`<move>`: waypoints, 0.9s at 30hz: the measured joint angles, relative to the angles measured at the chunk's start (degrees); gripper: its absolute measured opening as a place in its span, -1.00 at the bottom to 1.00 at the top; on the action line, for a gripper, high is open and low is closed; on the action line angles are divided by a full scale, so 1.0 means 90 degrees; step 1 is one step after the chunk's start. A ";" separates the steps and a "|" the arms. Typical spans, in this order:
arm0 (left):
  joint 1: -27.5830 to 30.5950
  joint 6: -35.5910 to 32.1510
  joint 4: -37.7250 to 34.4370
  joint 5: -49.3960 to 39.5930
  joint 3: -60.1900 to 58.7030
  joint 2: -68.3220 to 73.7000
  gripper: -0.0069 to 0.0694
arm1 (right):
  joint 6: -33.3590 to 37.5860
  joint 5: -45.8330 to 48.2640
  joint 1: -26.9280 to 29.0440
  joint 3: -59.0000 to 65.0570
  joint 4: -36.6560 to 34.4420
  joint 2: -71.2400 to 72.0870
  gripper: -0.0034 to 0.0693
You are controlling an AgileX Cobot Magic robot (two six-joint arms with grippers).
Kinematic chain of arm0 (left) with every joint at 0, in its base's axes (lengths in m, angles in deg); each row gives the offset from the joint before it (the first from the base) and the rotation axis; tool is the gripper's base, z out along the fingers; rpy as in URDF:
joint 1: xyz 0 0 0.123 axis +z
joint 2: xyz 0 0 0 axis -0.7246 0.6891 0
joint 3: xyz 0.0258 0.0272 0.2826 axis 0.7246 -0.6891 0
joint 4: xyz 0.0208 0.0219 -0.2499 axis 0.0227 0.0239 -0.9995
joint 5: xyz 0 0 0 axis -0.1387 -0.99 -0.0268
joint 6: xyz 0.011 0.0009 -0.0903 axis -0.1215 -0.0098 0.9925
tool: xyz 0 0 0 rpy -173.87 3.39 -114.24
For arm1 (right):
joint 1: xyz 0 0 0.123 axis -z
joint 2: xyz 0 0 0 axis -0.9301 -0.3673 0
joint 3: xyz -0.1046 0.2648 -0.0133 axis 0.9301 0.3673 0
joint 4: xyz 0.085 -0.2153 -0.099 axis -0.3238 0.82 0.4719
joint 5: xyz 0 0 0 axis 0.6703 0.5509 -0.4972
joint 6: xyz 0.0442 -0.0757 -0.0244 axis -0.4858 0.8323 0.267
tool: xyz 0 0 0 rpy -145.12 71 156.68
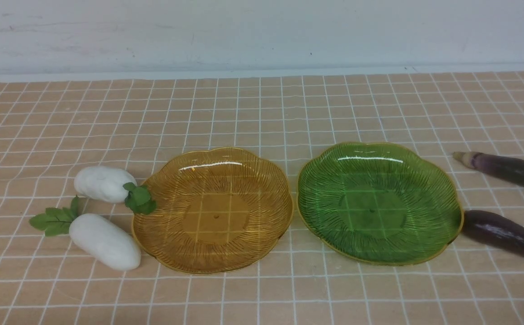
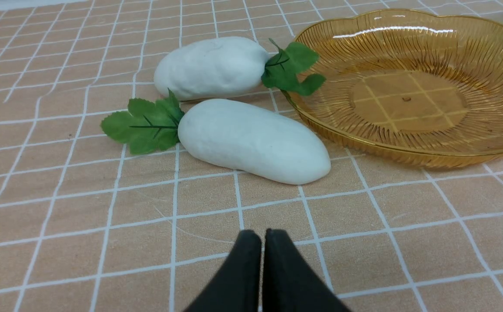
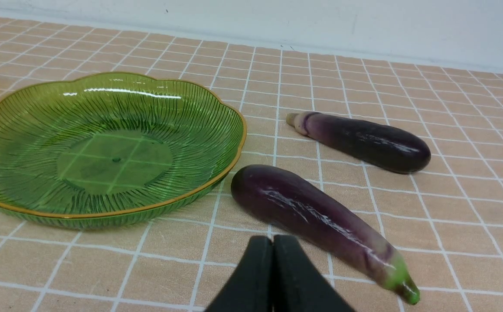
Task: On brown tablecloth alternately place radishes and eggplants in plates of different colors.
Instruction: 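Pick up the white radish and place it in the left plate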
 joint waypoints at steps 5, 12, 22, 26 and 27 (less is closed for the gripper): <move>0.0000 0.0000 0.0000 0.0000 0.0000 0.0000 -0.83 | 0.0000 0.0000 0.0000 0.0000 0.0000 0.0000 -0.95; 0.0000 0.0000 0.0000 0.0000 0.0000 0.0000 -0.83 | 0.0000 0.0000 0.0000 0.0000 0.0000 0.0000 -0.95; 0.0000 0.0125 -0.0211 0.0023 0.0000 0.0000 -0.83 | 0.0000 0.0000 0.0000 0.0000 0.0006 0.0000 -0.95; 0.0000 0.0840 -0.1359 0.0208 0.0000 0.0000 -0.83 | -0.0220 -0.0057 0.0000 0.0000 -0.0150 0.0000 -0.95; 0.0000 0.0897 -0.1455 0.0235 0.0000 0.0000 -0.83 | -0.0326 -0.0066 0.0000 0.0000 -0.0280 0.0000 -0.95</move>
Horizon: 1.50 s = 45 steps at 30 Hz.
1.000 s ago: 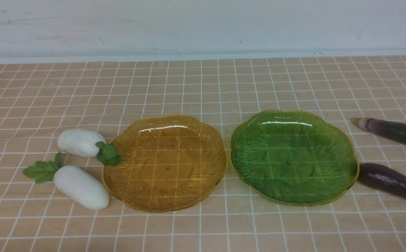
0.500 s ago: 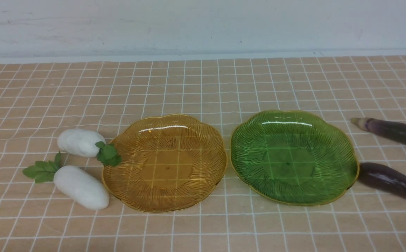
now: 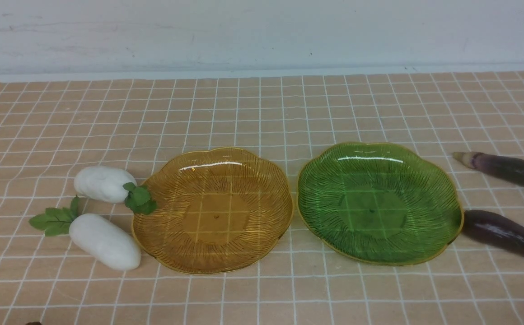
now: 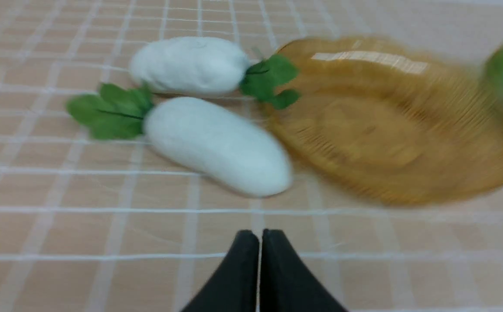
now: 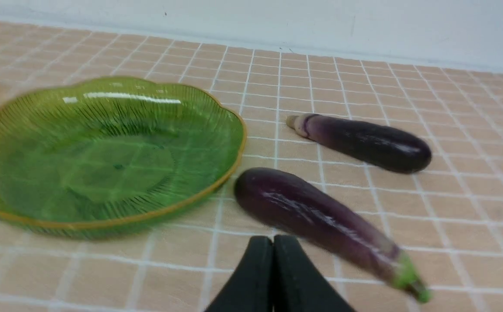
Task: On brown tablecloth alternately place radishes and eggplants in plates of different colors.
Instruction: 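Pick up the white radish and place it in the left plate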
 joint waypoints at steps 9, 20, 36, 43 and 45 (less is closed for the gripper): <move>0.0000 0.1298 -0.3192 0.0417 0.0000 0.0000 -0.83 | -0.2230 -0.0242 0.0000 0.0000 -0.3989 0.0000 -0.95; 0.0000 0.1019 -0.2505 -0.0264 0.1569 0.1435 -0.83 | -0.0183 -0.0118 0.0000 -0.1671 -0.3793 -0.0317 -0.95; 0.0000 0.2771 0.1862 -0.1319 0.4204 0.7283 0.08 | 0.0576 0.4258 0.0000 -0.4372 -0.2093 -0.2897 -0.94; 0.0000 0.4941 0.3216 -0.0571 0.4643 0.8683 0.58 | 0.0614 0.4251 0.0000 -0.4372 -0.2062 -0.2897 -0.94; 0.0000 0.5693 0.3743 -0.0224 0.4744 0.9169 0.68 | 0.0630 0.4246 0.0000 -0.4372 -0.2062 -0.2897 -0.94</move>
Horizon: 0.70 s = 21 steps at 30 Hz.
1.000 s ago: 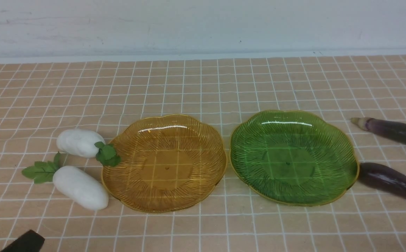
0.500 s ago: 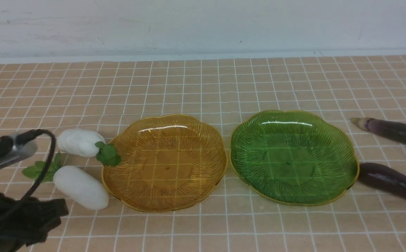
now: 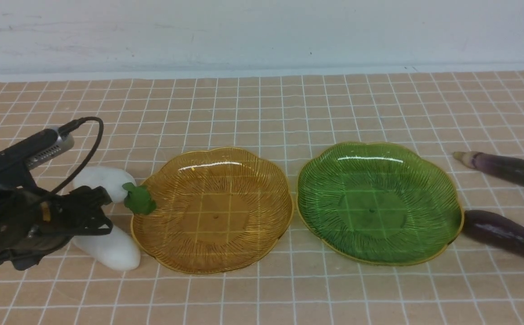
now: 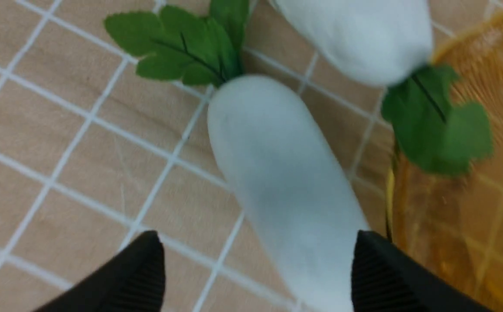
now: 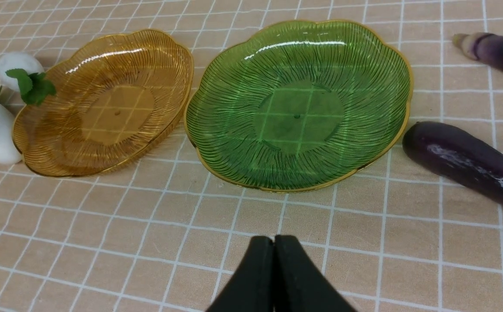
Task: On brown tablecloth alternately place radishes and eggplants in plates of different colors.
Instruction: 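Pick up the white radish and place it in the left plate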
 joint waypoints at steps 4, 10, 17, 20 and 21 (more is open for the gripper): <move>0.0000 0.1252 0.0721 0.0314 0.0251 0.0781 0.72 | 0.0085 0.0000 0.0000 0.0000 0.0000 0.0000 -0.94; 0.0000 0.1854 0.1156 0.0461 0.0398 0.1418 0.62 | 0.0169 0.0000 0.0000 0.0000 0.0000 0.0000 -0.94; 0.0000 0.1417 0.1182 0.0019 0.0392 0.1344 0.12 | 0.0182 0.0000 0.0000 0.0000 0.0000 0.0000 -0.94; -0.0151 0.0241 0.0358 -0.0563 0.0494 0.0536 0.11 | 0.0188 -0.0002 0.0000 0.0000 0.0000 0.0000 -0.94; -0.0208 0.0000 0.0178 -0.0574 0.0559 0.0393 0.11 | 0.0188 -0.0010 0.0000 0.0000 0.0000 0.0000 -0.94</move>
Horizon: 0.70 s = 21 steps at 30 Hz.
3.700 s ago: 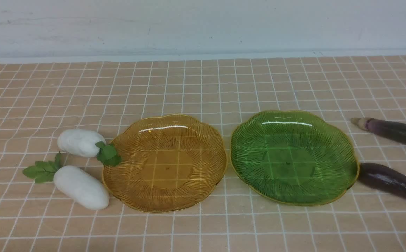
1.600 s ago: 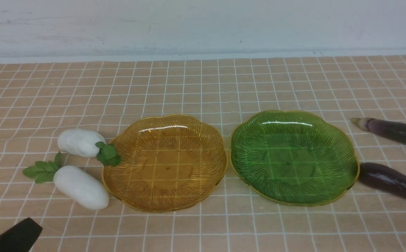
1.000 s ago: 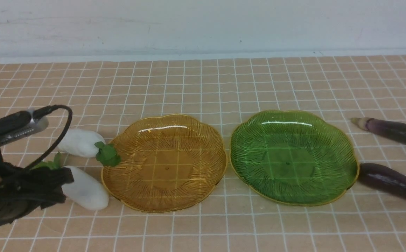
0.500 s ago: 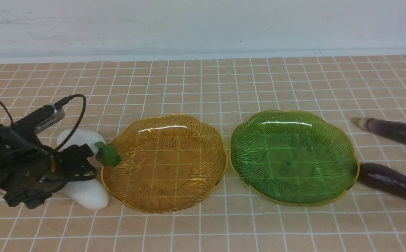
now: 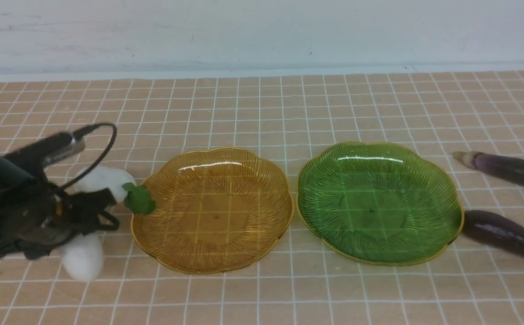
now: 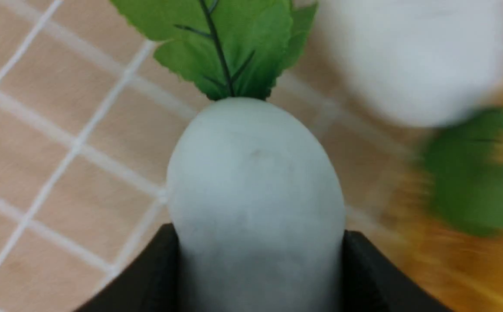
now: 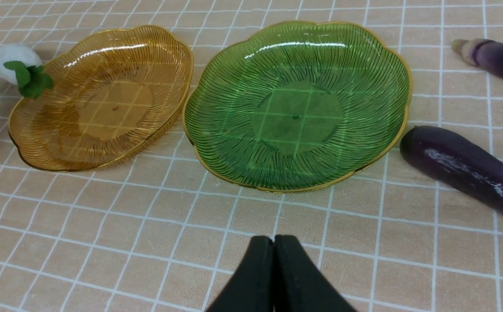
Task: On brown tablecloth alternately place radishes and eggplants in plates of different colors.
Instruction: 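Pick up the white radish and place it in the left plate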
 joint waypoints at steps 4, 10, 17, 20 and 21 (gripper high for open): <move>-0.0416 -0.1517 -0.0987 0.0047 0.0635 -0.0386 0.11 | 0.0000 -0.0051 0.0000 0.0000 0.0000 -0.0006 -0.94; -0.0952 -0.3200 -0.2311 -0.0280 0.1709 0.0380 0.12 | 0.0000 -0.0089 0.0000 0.0000 0.0000 -0.0017 -0.94; -0.0973 -0.3461 -0.2617 -0.0656 0.2342 0.1650 0.36 | 0.0000 -0.0089 0.0000 0.0000 0.0000 -0.0017 -0.94; -0.0869 -0.3474 -0.2552 -0.1172 0.2792 0.1669 0.65 | 0.0000 -0.0089 0.0000 0.0000 0.0000 -0.0017 -0.94; -0.0829 -0.3474 -0.2511 -0.1275 0.2900 0.1662 0.69 | 0.0000 -0.0089 0.0000 0.0000 0.0000 -0.0017 -0.94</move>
